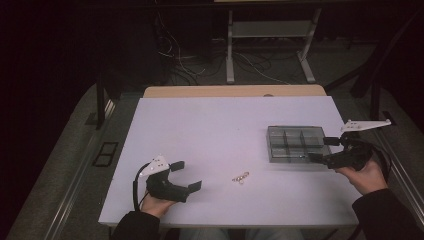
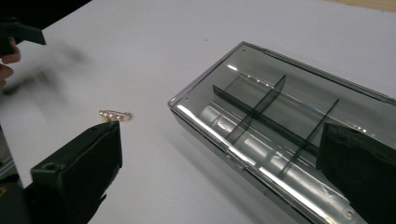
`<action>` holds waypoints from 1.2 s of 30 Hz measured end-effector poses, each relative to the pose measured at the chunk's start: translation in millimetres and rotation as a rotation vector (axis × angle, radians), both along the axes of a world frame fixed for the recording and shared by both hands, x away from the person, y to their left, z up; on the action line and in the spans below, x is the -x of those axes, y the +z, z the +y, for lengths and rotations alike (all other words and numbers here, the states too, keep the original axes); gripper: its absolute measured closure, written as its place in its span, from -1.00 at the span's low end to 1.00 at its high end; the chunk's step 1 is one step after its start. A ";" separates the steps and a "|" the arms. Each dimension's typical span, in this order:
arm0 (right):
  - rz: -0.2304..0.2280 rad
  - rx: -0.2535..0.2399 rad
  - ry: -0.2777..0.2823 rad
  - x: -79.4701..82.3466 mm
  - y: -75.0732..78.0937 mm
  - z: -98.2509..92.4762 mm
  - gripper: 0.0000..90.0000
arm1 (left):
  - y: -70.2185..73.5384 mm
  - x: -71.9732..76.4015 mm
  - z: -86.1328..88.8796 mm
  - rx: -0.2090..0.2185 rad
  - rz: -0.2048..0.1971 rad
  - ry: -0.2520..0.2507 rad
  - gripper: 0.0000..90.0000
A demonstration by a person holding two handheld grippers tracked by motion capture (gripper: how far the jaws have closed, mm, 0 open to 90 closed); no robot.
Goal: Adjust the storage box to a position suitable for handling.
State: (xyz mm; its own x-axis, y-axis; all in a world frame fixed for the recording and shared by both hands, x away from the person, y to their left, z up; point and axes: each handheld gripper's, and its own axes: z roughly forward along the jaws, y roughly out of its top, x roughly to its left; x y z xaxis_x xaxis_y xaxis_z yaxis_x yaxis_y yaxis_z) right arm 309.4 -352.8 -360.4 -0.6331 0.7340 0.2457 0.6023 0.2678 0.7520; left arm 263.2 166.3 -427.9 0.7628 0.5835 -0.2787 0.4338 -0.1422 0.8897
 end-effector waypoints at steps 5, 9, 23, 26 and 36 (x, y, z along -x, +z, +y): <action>0.010 0.014 -0.004 -5.3 -0.4 -4.3 -1.00 | 0.1 0.9 0.5 0.002 0.001 0.002 -1.00; 0.004 0.038 -0.018 -11.2 -1.3 -9.0 -1.00 | -0.3 0.5 0.4 0.001 0.004 0.003 -1.00; 0.034 0.089 -0.073 -33.2 -10.0 -33.5 -0.51 | -1.5 0.0 -0.5 -0.012 0.018 0.007 -1.00; 0.037 0.085 -0.090 -34.7 -10.8 -38.0 -0.39 | -1.8 -0.1 -1.4 -0.017 0.020 0.007 -1.00; 0.053 0.092 -0.127 -46.1 -11.2 -57.0 0.62 | -2.0 -0.1 -1.8 -0.016 0.017 0.005 -1.00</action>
State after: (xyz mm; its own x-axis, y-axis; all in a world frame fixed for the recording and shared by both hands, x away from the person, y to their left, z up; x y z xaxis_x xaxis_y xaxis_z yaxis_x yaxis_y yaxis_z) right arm 355.6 -409.8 -371.6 -0.5215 0.8284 0.2046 0.6741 0.2529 0.6940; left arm 263.3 164.6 -429.9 0.7549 0.5920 -0.2824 0.4496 -0.1537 0.8799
